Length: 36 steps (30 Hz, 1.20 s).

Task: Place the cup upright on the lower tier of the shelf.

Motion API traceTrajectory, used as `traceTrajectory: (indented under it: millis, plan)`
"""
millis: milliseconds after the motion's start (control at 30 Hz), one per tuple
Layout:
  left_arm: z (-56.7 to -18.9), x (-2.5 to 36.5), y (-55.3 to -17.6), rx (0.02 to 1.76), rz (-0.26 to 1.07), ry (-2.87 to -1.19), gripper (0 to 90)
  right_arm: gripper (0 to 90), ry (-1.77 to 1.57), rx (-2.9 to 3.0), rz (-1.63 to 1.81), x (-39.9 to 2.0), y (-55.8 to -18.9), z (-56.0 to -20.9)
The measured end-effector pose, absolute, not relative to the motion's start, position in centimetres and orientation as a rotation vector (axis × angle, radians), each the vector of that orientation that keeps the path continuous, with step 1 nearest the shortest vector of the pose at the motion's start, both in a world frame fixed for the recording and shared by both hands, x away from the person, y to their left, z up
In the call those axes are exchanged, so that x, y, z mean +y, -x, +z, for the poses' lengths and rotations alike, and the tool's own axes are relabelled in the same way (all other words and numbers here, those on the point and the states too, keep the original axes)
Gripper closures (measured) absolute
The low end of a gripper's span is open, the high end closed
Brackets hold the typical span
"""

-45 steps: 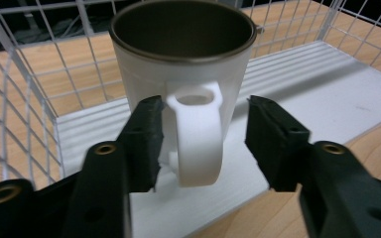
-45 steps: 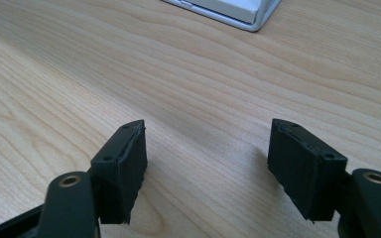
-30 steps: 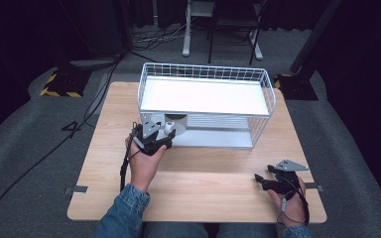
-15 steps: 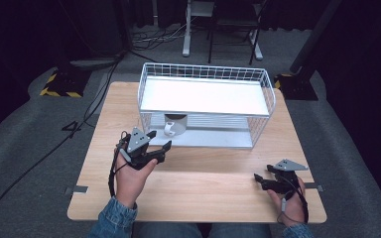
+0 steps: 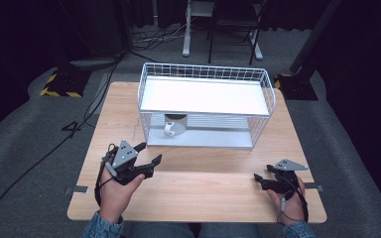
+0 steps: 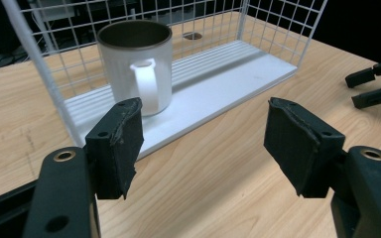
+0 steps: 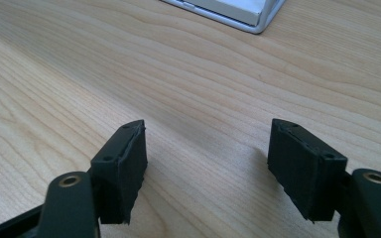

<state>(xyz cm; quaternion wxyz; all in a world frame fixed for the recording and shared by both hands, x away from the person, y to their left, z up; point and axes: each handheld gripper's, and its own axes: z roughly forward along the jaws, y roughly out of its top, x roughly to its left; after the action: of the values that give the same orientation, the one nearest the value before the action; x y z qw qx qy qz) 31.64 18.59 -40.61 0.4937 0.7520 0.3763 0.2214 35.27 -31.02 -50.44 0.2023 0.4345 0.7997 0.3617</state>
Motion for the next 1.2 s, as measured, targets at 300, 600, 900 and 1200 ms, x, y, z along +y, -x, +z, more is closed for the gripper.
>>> traceTrajectory:
  millis: [300, 600, 900, 1200]
  plan:
    - [-41.2, 21.2, -30.8, 0.887, 0.542, -1.898, 24.7, 31.6, -1.211, 2.233, 1.01, -31.0, -35.3, -50.4]
    - [-43.1, 24.8, -31.0, 0.949, 0.521, -1.959, 18.3, 31.6, -1.211, 2.233, 1.01, -31.0, -35.3, -50.4]
    - [-45.8, 27.4, -31.8, 1.068, 0.46, -2.019, 17.1, 31.6, -1.213, 2.232, 1.01, -31.0, -35.3, -50.4]
    - [-48.0, 28.3, -32.3, 1.122, 0.398, -2.119, 17.2, 31.6, -1.211, 2.233, 1.011, -31.0, -35.3, -50.4]
